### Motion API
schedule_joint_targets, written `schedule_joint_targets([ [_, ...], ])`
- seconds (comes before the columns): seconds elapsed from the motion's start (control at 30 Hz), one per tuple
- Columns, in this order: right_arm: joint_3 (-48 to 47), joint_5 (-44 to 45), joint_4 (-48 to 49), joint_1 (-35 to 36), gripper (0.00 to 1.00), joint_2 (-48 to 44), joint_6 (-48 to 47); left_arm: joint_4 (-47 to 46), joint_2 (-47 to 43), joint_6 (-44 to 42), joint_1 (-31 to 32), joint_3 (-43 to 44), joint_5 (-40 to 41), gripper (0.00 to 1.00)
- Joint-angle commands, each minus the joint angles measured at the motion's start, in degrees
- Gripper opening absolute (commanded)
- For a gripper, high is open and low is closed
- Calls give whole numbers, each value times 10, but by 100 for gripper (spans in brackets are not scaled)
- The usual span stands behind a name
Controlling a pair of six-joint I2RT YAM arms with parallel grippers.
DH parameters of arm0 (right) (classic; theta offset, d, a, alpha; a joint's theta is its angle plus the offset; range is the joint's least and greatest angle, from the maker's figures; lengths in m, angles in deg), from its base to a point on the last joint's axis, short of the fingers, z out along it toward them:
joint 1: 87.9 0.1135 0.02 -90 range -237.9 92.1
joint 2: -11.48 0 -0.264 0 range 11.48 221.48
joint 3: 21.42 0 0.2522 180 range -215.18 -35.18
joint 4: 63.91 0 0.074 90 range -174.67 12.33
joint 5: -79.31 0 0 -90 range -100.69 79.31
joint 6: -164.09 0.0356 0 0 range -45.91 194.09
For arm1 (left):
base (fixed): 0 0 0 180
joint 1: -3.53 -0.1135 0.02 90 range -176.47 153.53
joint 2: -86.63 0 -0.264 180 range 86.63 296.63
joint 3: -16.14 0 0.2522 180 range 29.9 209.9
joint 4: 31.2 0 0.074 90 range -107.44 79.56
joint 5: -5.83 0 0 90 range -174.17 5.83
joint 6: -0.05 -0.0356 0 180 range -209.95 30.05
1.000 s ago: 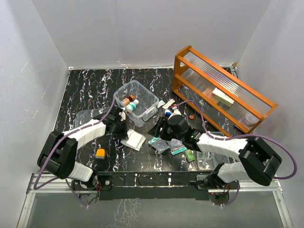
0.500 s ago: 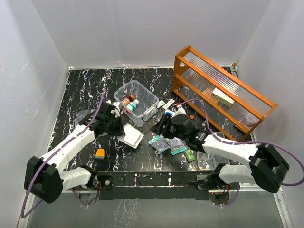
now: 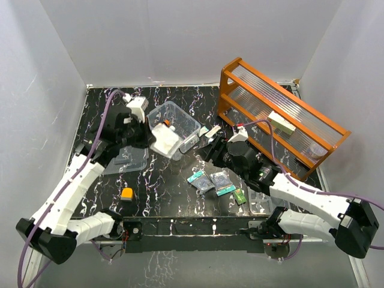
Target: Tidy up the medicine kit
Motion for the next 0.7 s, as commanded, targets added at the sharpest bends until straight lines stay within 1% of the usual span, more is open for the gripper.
schedule_joint_targets([
  [0.0,-25,51,-21,0,58,-29,-6,-33,72,-58,-3,93,22,0],
  [0.23,-16,75,-33,0,60,-64,-24,-24,252,-143,-4,224,66,0],
  [0.43,-11,76,-39,0,62,-74,-32,19,407,-186,-10,327,28,0],
  [0.53,-8,79,-40,0,62,-78,-32,55,462,-202,-10,363,8,0],
  [0.67,-6,86,-38,0,63,-75,-33,75,509,-209,-10,390,-32,0],
])
